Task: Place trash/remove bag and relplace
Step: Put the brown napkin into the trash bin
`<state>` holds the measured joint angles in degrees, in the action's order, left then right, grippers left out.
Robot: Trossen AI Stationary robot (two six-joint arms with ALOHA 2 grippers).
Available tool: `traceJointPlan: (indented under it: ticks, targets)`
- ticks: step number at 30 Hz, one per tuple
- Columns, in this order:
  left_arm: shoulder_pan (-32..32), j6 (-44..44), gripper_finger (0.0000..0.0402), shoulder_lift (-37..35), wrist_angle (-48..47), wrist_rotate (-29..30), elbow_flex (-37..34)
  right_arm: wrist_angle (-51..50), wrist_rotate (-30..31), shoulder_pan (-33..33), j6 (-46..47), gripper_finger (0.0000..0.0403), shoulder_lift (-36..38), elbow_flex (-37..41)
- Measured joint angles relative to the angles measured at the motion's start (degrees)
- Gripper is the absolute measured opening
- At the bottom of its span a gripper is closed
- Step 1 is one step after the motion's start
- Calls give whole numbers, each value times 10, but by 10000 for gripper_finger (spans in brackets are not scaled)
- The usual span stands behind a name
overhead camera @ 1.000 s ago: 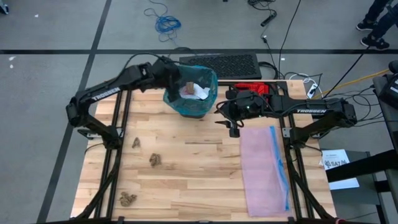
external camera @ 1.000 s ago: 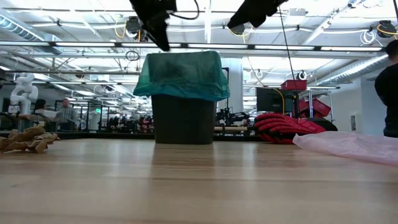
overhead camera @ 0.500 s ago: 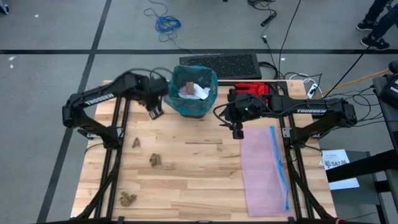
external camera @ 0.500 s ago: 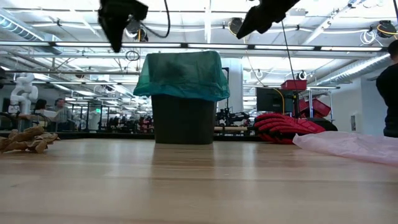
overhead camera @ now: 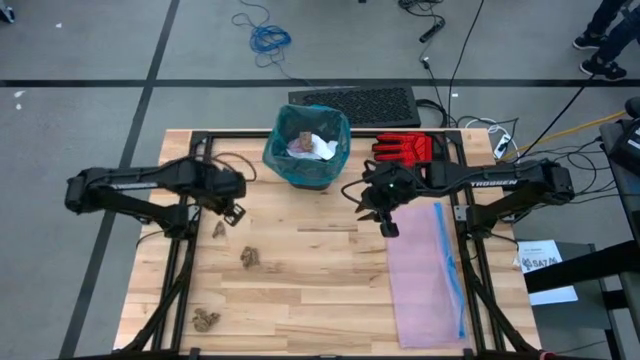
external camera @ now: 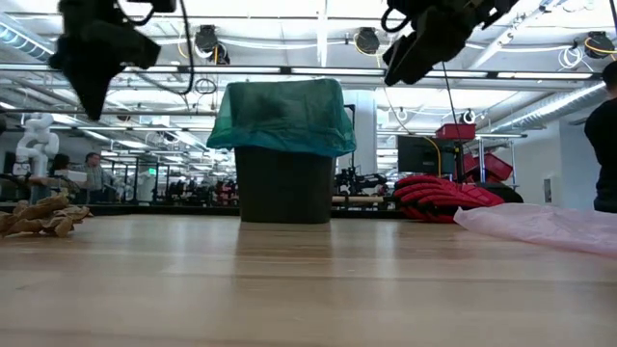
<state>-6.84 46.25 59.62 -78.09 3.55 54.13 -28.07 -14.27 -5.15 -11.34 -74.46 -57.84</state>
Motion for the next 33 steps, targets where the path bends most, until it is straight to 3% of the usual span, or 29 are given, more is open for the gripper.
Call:
traceJointPlan:
  ticks: [7, 11, 17, 33]
  targets:
    - [45, 70, 1, 27, 130, -76, -101, 73, -41, 0, 24, 58, 0, 43]
    - [64, 116, 1, 66, 124, -69, -130, 71, -42, 7, 37, 55, 0, 46]
    - [78, 118, 8, 126, 119, -45, -139, 76, -41, 19, 36, 54, 0, 46]
    - [88, 119, 161, 215, 101, 0, -139, 82, -41, 23, 47, 54, 0, 46]
